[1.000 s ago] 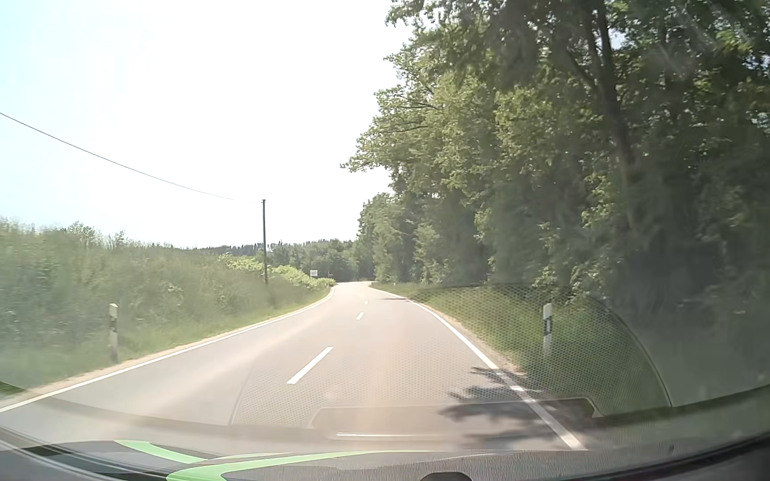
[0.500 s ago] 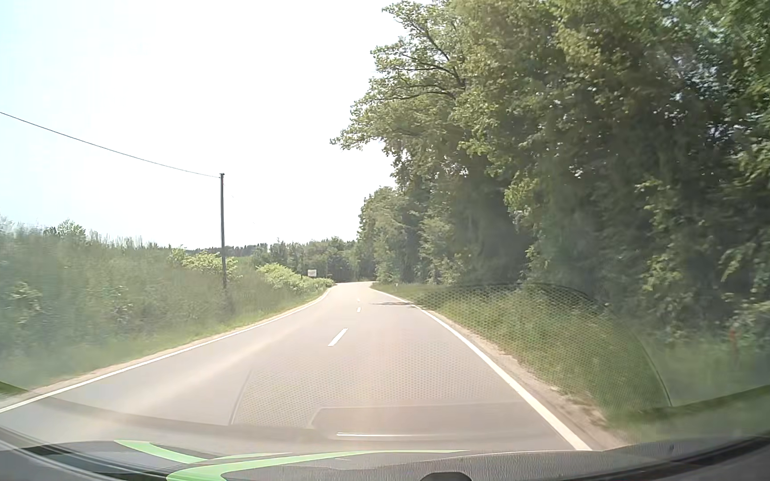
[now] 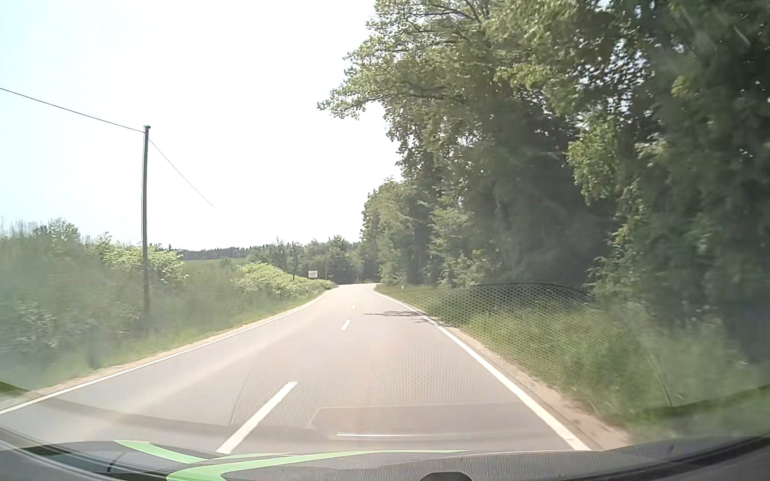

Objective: Follow the waypoints while adhering to traffic rules and regulations

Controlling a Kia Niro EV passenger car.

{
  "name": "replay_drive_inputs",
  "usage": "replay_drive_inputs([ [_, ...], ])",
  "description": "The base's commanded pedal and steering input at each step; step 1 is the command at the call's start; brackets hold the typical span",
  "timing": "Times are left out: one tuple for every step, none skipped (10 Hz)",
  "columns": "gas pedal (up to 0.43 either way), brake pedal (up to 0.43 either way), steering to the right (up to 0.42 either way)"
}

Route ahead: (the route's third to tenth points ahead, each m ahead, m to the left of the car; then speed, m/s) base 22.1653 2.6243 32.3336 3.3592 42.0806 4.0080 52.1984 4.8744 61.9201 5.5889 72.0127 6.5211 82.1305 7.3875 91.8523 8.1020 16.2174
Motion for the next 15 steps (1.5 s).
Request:
replay_drive_inputs([
  [0.087,0.000,-0.009],
  [0.079,0.000,-0.012],
  [0.067,0.000,-0.015],
  [0.067,0.000,-0.018],
  [0.067,0.000,-0.021],
  [0.067,0.000,-0.022],
  [0.067,0.000,-0.024],
  [0.067,0.000,-0.025],
  [0.067,0.000,-0.025],
  [0.067,0.000,-0.025],
  [0.059,0.000,-0.024],
  [0.059,0.000,-0.024],
  [0.059,0.000,-0.022],
  [0.047,0.000,-0.021],
  [0.039,0.000,-0.020],
])
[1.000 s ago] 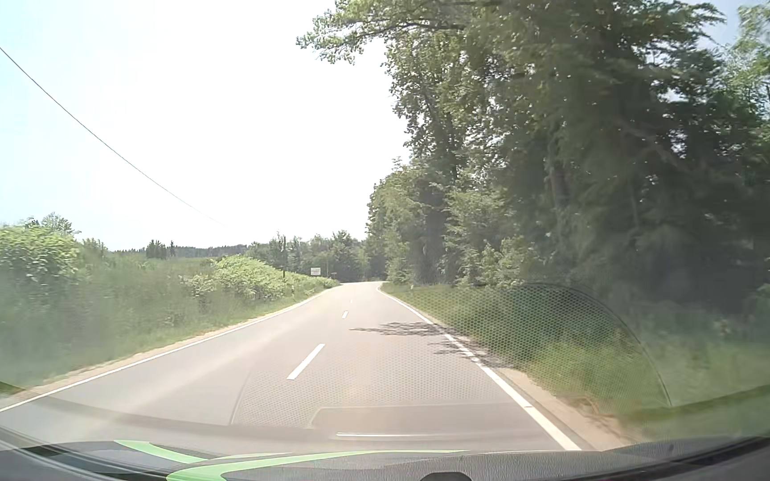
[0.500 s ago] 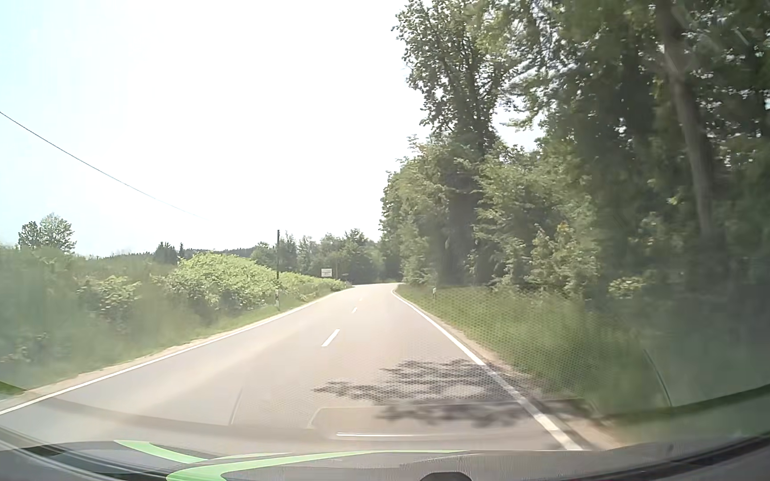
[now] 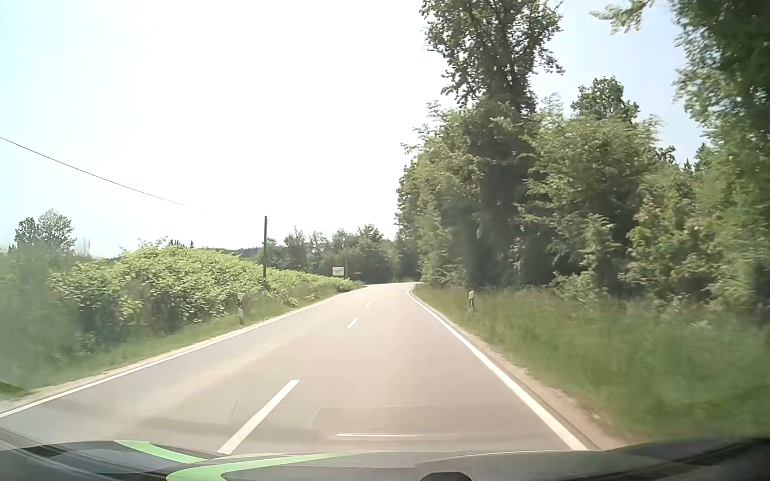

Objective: Follow the waypoints while adhering to traffic rules and regulations

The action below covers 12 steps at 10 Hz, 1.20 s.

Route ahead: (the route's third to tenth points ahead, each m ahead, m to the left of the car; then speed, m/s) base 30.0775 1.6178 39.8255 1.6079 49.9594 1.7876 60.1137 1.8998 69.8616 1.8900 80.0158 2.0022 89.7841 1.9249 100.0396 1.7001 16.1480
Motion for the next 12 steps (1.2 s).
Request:
replay_drive_inputs([
  [0.039,0.000,-0.018],
  [0.039,0.000,-0.014],
  [0.039,0.000,-0.010],
  [0.039,0.000,-0.009],
  [0.039,0.000,-0.008],
  [0.039,0.000,-0.007],
  [0.039,0.000,-0.006],
  [0.039,0.000,-0.005],
  [0.039,0.000,-0.005],
  [0.039,0.000,-0.004],
  [0.039,0.000,-0.004],
  [0.039,0.000,-0.004],
])
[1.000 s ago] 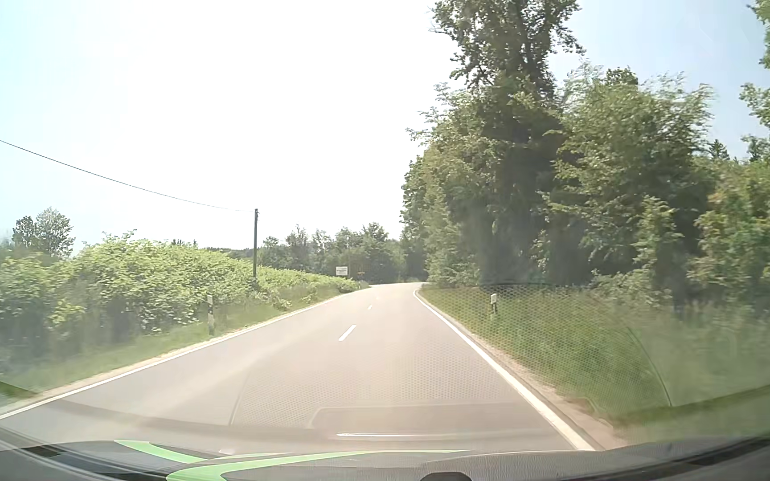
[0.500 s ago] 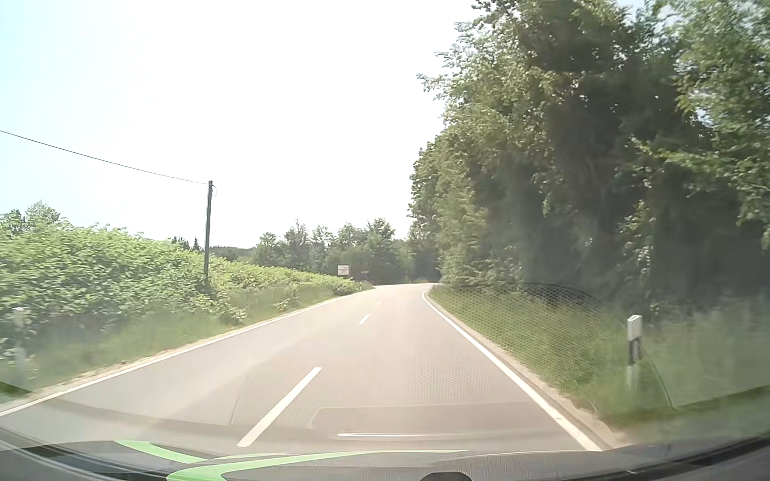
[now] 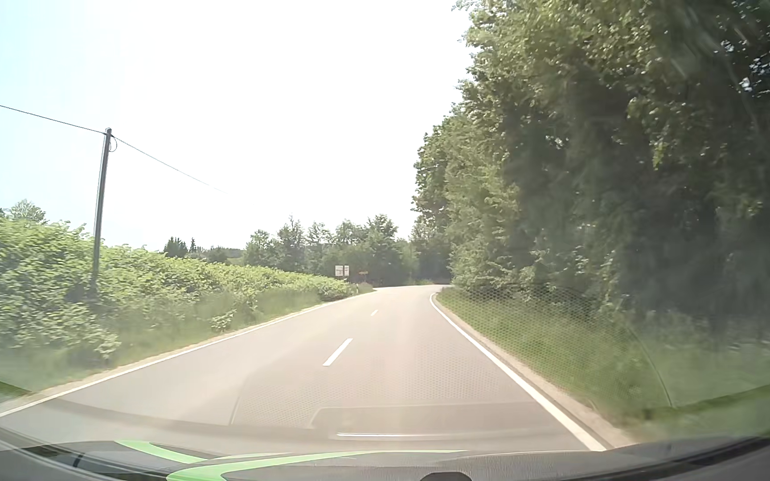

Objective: Follow the waypoints while adhering to traffic rules and regulations

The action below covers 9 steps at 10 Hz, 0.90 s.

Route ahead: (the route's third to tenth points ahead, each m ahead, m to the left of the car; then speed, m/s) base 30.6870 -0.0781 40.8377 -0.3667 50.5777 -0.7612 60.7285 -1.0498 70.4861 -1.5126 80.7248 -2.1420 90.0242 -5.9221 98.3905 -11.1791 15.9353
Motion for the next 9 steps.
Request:
replay_drive_inputs([
  [0.039,0.000,-0.003],
  [0.039,0.000,0.000],
  [0.039,0.000,0.000],
  [0.039,0.000,0.000],
  [0.039,0.000,0.000],
  [0.039,0.000,0.000],
  [0.039,0.000,0.001],
  [0.039,0.000,0.001],
  [0.039,0.000,0.001],
])
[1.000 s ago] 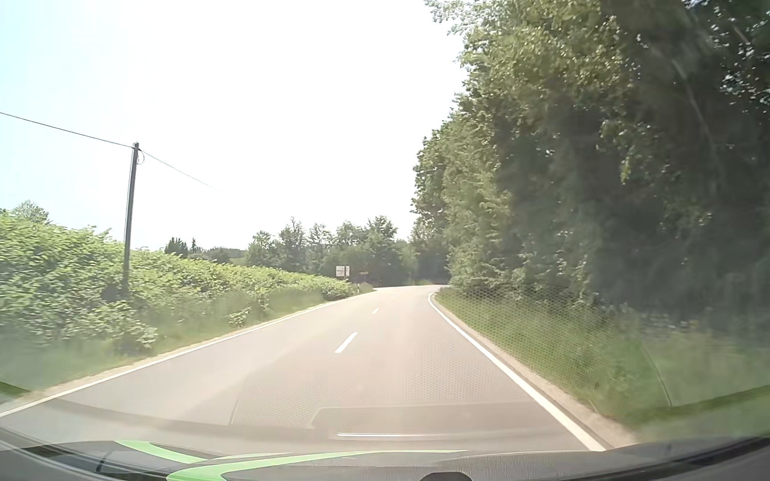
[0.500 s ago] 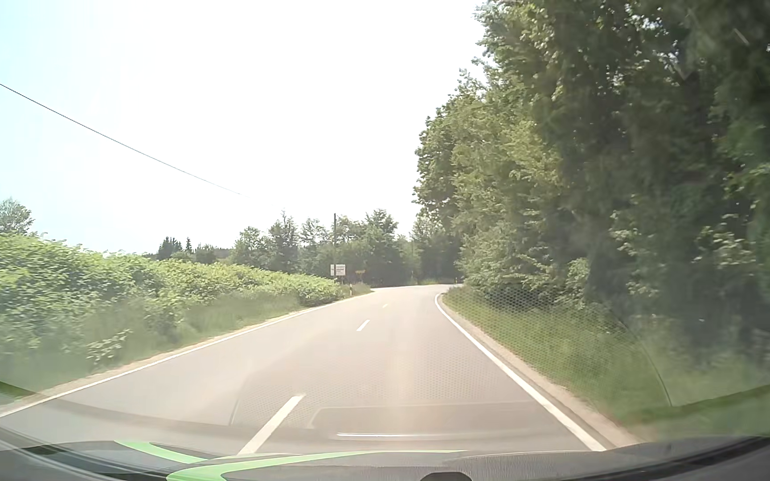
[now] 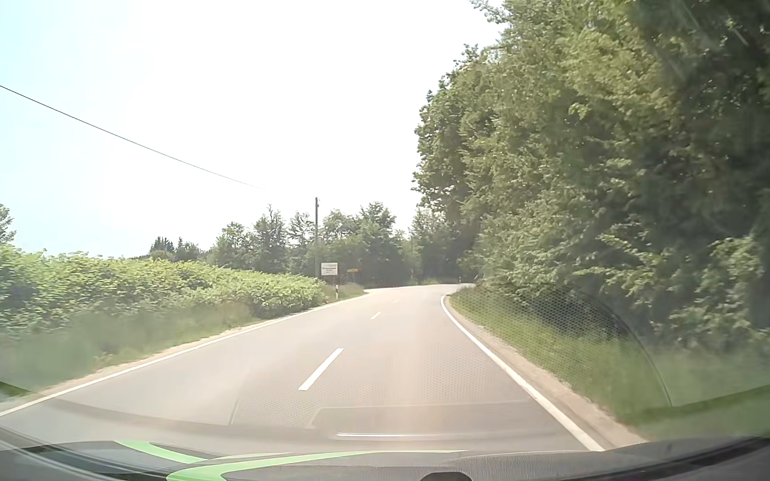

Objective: Follow the waypoints while adhering to traffic rules and regulations

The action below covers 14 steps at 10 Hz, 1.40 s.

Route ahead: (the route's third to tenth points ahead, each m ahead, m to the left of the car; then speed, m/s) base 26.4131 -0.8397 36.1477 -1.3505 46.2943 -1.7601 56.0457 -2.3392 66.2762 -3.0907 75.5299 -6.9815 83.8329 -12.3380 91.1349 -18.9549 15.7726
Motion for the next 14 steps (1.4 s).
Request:
replay_drive_inputs([
  [0.000,0.000,0.000],
  [0.000,0.000,0.001],
  [0.000,0.000,0.002],
  [0.000,0.000,0.002],
  [0.000,0.000,0.003],
  [0.000,0.000,0.005],
  [0.000,0.000,0.007],
  [0.000,0.000,0.008],
  [0.000,0.000,0.008],
  [0.000,0.000,0.010],
  [0.000,0.000,0.012],
  [0.000,0.000,0.015],
  [0.000,0.000,0.015],
  [0.000,0.000,0.015],
])
